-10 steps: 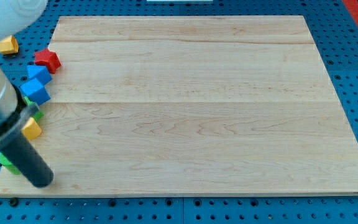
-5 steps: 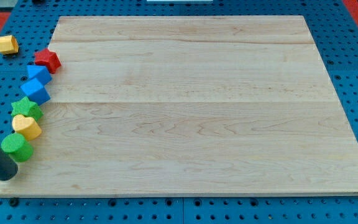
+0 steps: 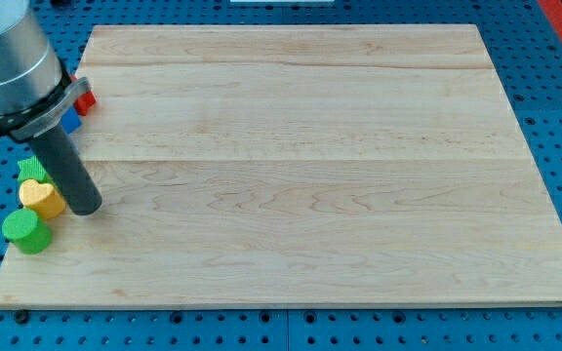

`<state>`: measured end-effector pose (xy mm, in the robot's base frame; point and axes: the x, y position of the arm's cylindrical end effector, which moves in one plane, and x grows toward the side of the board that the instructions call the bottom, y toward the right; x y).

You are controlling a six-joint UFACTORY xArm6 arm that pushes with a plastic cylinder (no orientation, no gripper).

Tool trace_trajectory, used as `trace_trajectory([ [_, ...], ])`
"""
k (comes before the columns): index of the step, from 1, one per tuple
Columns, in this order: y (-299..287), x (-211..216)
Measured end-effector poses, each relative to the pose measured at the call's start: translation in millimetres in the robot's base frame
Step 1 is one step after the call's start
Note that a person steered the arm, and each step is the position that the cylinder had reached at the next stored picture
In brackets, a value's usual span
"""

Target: Make all the blocks except hexagon in a vertical row to the left edge of the board

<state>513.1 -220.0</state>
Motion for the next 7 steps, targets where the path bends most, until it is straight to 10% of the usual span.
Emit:
trace_trajectory([
  [4,5.4,1.3],
  [7,190.5,50.8],
])
